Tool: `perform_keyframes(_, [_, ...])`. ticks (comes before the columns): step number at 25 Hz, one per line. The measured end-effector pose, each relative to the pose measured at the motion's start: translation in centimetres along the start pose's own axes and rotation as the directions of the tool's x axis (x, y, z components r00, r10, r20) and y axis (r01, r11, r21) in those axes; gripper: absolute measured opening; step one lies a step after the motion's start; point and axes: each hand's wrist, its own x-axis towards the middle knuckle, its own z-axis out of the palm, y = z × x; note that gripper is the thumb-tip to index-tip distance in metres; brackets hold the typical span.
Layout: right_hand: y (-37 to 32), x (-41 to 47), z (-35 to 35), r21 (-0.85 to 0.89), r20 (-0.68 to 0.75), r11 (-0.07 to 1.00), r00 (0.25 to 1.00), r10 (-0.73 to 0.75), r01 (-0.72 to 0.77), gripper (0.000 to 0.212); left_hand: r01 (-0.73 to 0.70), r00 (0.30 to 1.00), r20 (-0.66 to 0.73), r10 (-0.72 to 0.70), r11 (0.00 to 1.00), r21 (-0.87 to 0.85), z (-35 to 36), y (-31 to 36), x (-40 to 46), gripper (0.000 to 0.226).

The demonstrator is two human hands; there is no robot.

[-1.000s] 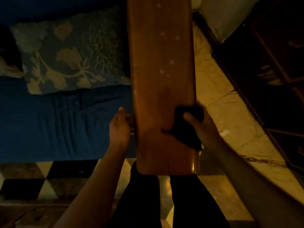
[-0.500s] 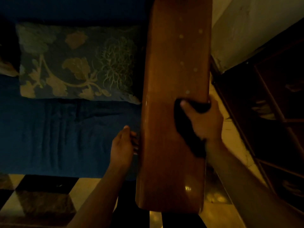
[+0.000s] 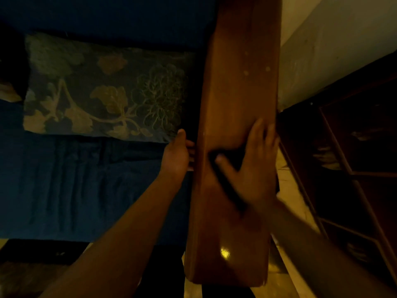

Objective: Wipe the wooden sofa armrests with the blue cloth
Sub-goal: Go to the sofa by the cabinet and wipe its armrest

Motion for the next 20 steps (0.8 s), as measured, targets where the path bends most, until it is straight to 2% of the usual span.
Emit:
perform_keyframes(3, [-3.7,-8.4,3.0,-0.196,0.124,0.966,0.982,-0.144,0.166,0.121,0.055,0.998,0.028,-0.053,0.998,-0.044,-1.0,0.6,0.1,0.061])
perform_keyframes(5, [-5.5,-7.2,4.1,-0.247,0.101,0.951,0.981,-0.168,0.188,0.117,0.078,0.996,0.047,-0.076,0.996,-0.033,-2.2,0.9,0.1,0.065])
perform_keyframes(9, [-8.2,6.1,4.5,-0.244,-0.077,0.967,0.995,0.059,-0.076,0.108,0.067,0.996,0.055,-0.066,0.998,-0.011,-3.6,2.8,1.3,0.061])
perform_keyframes(11, [-9.7,13.3,4.1,-0.268,-0.104,0.952,0.986,0.126,-0.150,0.109,0.049,0.996,0.071,-0.048,0.999,-0.008,-3.2,4.9,2.5,0.060])
perform_keyframes(13, [-10.6,18.7,3.3,-0.296,-0.069,0.946,0.991,0.118,-0.133,0.110,0.014,0.998,0.059,-0.012,0.999,-0.029,-1.7,7.3,3.7,0.061])
perform_keyframes(15, [-9.6,21.4,2.9,-0.253,-0.082,0.967,0.996,0.019,-0.039,0.107,-0.050,0.998,0.041,0.051,0.998,-0.033,0.5,9.6,4.5,0.060])
perform_keyframes(18, [-6.1,16.6,1.6,-0.089,-0.106,0.995,0.993,-0.043,0.034,0.106,-0.231,0.969,-0.061,0.238,0.967,0.104,4.1,11.8,5.8,0.043])
perform_keyframes(20, [-2.5,12.1,0.1,-0.066,-0.094,0.997,0.995,-0.038,0.031,0.115,-0.285,0.936,-0.157,0.316,0.939,0.190,6.7,13.2,6.5,0.045])
